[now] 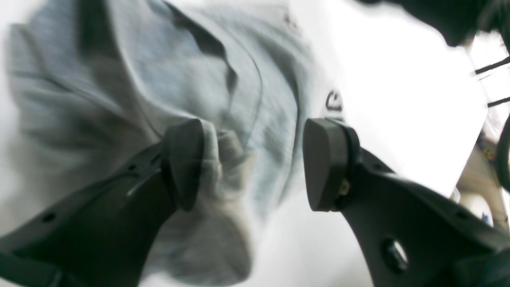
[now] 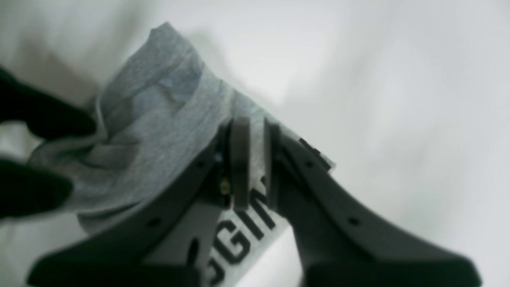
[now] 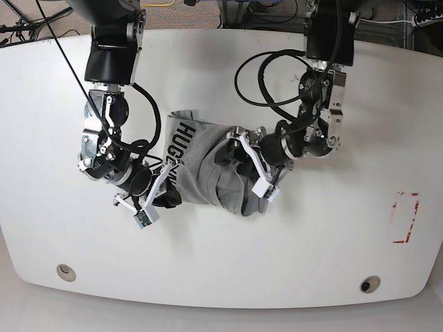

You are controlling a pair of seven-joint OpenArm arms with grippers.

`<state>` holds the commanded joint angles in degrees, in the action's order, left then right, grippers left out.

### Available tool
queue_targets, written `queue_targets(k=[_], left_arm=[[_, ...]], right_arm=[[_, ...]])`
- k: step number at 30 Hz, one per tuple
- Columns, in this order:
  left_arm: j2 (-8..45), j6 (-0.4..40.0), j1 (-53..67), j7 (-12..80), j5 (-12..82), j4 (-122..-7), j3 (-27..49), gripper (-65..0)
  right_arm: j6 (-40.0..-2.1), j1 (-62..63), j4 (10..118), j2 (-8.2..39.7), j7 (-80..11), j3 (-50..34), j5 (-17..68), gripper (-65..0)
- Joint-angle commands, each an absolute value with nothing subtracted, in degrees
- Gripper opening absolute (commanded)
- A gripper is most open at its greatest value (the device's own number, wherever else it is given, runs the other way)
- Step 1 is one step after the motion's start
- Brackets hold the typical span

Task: Fold the T-shirt properly
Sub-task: 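Hold the folded shirt with both grippers and press its edges together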

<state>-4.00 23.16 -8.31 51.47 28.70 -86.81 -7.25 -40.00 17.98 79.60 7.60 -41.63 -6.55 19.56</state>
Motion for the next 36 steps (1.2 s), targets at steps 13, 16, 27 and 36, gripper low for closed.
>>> queue_targets(k=[13, 16, 27, 36], left_arm=[[-4.26, 23.16, -6.81, 51.56, 28.09, -87.16, -7.34, -28.2], [-3.82, 23.16, -6.99, 51.56, 28.00, -86.99, -7.25, -33.5], [2.07, 23.16, -8.92, 51.56, 28.00, -85.49, -6.55, -37.4], [8.75, 23.34, -12.70, 51.56, 28.18, -85.05, -0.13, -37.1]], right_arm=[[-40.00, 17.45, 68.35, 7.69, -29.67, -4.18, 9.27, -56.3], [-40.00, 17.45, 66.51, 8.04, -28.44, -4.26, 9.10, -56.3], [-40.00, 16.31, 65.89, 8.22, -27.74, -4.26, 8.92, -56.3], [-40.00, 15.60, 65.89, 8.22, -27.74, -4.09, 9.19, -56.3]])
